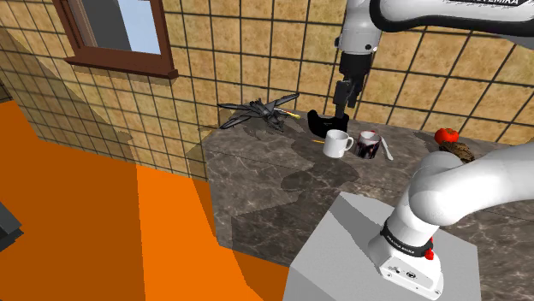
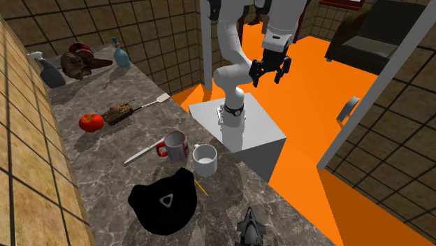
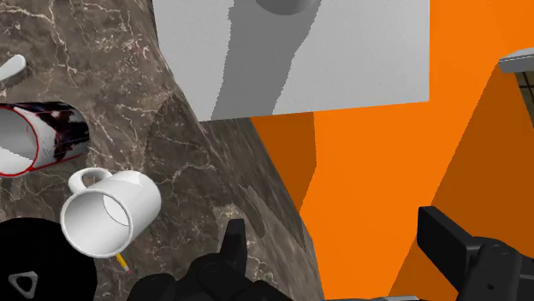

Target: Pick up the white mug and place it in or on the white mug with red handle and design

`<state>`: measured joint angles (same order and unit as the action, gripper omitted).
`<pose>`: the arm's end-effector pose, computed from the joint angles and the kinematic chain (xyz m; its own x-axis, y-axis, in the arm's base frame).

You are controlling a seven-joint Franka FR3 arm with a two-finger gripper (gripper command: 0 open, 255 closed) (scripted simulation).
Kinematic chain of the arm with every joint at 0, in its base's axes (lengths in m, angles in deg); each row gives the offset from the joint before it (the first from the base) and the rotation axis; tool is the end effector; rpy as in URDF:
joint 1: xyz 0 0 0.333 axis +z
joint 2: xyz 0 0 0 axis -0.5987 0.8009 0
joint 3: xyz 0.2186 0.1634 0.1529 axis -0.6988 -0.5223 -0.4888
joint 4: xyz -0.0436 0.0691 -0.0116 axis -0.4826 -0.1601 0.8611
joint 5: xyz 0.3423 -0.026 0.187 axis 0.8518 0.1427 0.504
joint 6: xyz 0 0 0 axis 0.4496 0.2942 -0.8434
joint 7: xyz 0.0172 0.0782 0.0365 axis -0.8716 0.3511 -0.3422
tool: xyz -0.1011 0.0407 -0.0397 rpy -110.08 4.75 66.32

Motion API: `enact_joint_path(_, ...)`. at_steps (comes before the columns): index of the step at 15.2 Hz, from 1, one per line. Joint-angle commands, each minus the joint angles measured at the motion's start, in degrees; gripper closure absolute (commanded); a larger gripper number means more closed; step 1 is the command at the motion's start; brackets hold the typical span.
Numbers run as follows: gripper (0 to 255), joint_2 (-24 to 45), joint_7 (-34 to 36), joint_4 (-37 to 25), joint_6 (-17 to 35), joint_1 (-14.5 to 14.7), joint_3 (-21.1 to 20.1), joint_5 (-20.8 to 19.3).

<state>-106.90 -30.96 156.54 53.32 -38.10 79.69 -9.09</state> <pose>0.2896 -0.0019 0.5924 0.9982 -0.0176 -0.0571 -0.0158 -0.9993 0.0328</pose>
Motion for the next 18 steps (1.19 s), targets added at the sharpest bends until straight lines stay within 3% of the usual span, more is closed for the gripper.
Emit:
enact_joint_path(1,0,0.00,0.00,0.00,0.00,0.00,0.00,0.00)
enact_joint_path(10,0,3.36,-8.06,9.50,14.64,-3.44,9.01,-5.87)
enact_joint_path(18,0,12.69,-15.19,12.80,29.05,-6.08,17.71,-9.65)
